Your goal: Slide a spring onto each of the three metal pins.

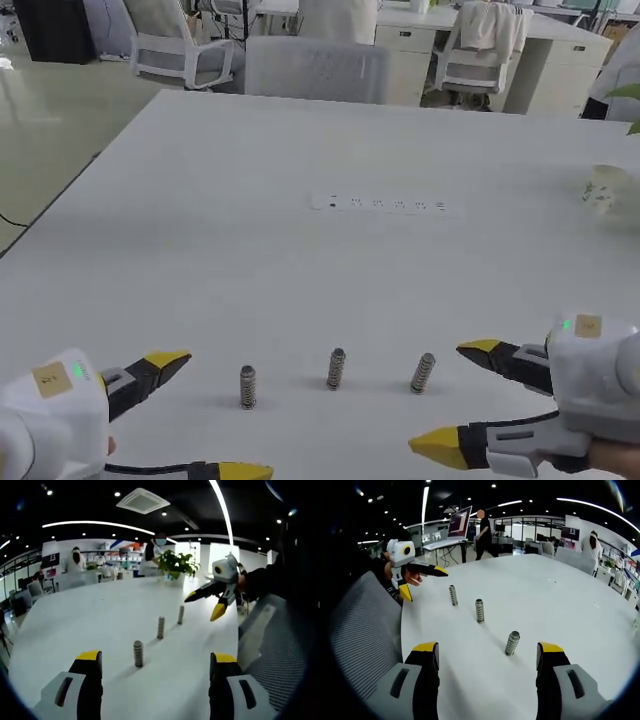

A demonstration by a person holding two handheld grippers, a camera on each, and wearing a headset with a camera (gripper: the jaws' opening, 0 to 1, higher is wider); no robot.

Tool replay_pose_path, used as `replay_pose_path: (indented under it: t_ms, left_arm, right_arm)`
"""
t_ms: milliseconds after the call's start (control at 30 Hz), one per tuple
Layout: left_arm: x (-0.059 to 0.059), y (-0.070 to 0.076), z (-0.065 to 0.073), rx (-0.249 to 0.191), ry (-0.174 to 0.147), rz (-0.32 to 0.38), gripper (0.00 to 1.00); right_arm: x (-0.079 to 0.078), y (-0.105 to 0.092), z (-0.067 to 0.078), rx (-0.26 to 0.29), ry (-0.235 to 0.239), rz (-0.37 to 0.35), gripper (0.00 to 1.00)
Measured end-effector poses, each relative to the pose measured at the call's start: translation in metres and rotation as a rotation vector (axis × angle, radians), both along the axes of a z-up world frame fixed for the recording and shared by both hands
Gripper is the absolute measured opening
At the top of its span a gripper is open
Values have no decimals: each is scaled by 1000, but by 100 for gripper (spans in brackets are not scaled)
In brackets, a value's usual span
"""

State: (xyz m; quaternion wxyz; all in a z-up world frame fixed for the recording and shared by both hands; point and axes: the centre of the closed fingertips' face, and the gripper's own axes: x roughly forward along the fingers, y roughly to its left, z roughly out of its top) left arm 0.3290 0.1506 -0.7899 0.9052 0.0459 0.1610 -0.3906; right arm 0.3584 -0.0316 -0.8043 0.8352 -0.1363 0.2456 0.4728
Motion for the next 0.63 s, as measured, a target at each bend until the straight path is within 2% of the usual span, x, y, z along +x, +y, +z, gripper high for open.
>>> replay_pose_path:
  t_ms: [633]
  left_arm:
    - [0, -1, 0, -12, 0, 4, 88]
  right_arm:
    - [-1, -3, 1, 10, 1, -21, 81]
